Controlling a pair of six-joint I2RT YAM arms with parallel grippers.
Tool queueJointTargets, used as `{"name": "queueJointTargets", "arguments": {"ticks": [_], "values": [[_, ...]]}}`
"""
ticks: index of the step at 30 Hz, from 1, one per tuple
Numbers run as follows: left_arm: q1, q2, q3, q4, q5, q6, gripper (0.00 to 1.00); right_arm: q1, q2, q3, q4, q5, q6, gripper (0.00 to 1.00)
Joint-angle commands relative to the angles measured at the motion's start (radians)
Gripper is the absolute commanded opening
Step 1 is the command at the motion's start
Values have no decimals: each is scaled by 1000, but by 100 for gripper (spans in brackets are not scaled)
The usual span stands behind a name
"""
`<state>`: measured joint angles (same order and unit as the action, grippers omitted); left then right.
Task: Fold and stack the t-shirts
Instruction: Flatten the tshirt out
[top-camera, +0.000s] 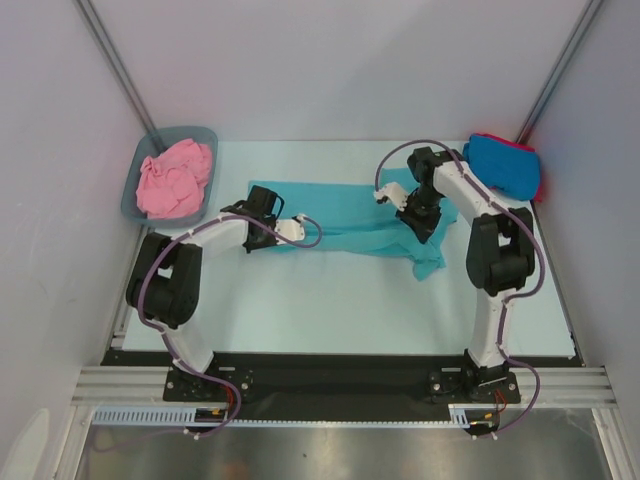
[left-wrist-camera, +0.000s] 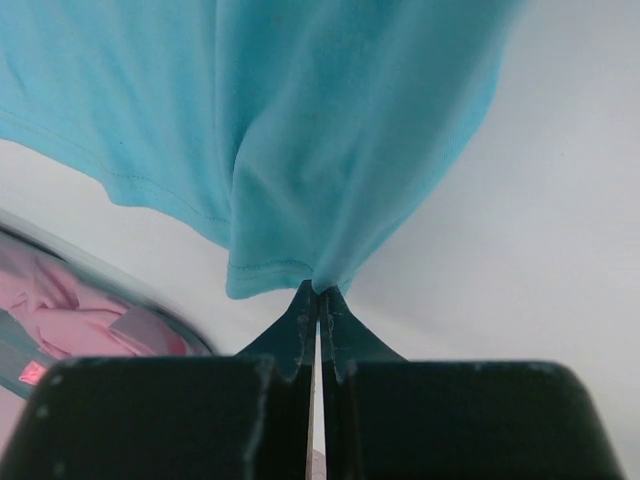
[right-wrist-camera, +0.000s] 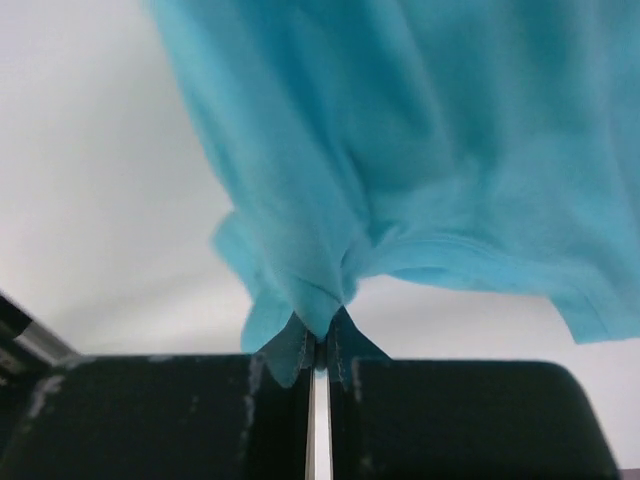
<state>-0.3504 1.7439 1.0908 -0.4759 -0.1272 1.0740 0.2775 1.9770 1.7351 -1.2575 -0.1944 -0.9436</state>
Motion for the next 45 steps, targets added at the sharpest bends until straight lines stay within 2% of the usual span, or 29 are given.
{"name": "queueJointTargets", "arguments": {"ticks": [1, 2, 3, 5, 6, 8, 9, 10, 13, 14, 15, 17, 19, 20, 22, 25, 26, 28, 29, 31, 32, 38, 45], "values": [[4, 11, 49, 13, 15, -14, 0, -53, 89, 41, 69, 136, 28, 0], [4, 12, 50, 11, 15, -19, 0, -63, 89, 46, 122, 139, 31, 0], [4, 9, 53, 8, 15, -19, 0, -67, 86, 38, 265, 188, 57, 0], [4, 8, 49, 3, 15, -19, 0, -69, 69, 31, 357, 234, 91, 0], [4, 8, 47, 3, 15, -19, 0, -64, 59, -15, 494, 309, 103, 0], [4, 8, 44, 2, 15, -19, 1, -54, 16, -67, 599, 346, 85, 0], [4, 11, 46, 3, 15, -20, 0, -49, 5, -119, 730, 404, 80, 0], [4, 16, 47, 0, 17, -20, 0, -44, -3, -137, 763, 421, 63, 2], [2, 25, 58, -4, 18, -25, 0, -23, 2, -163, 849, 515, 29, 39], [2, 28, 64, -4, 18, -26, 0, -20, -4, -166, 842, 518, 22, 53], [2, 28, 67, -6, 18, -26, 0, -17, -15, -172, 825, 506, 20, 72], [2, 31, 70, -6, 17, -25, 0, -11, -62, -186, 776, 472, 17, 84], [2, 29, 67, -6, 17, -25, 0, -9, -93, -178, 719, 445, 31, 91], [2, 31, 67, -6, 17, -26, 0, -8, -104, -130, 607, 387, 45, 91], [2, 31, 67, -6, 14, -25, 0, -5, -125, -63, 487, 320, 109, 88], [2, 37, 66, -6, 14, -26, 0, -6, -132, 20, 293, 205, 228, 77], [2, 40, 66, -4, 14, -26, 0, -11, -133, 33, 215, 88, 261, 71], [2, 45, 66, 0, 20, -31, 1, -46, -132, 20, 172, -27, 355, 65], [2, 48, 66, 2, 20, -32, 0, -63, -130, -3, 162, -128, 385, 61], [2, 57, 72, 3, 20, -34, 0, -92, -121, -81, 170, -190, 477, 56], [2, 60, 75, 3, 20, -34, 0, -101, -121, -112, 202, -239, 505, 50], [4, 59, 100, -4, 8, -9, 0, -167, -122, -272, 308, -338, 632, 47], [1, 75, 138, -29, 9, -17, 0, -201, -83, -284, 401, -347, 701, 46]]}}
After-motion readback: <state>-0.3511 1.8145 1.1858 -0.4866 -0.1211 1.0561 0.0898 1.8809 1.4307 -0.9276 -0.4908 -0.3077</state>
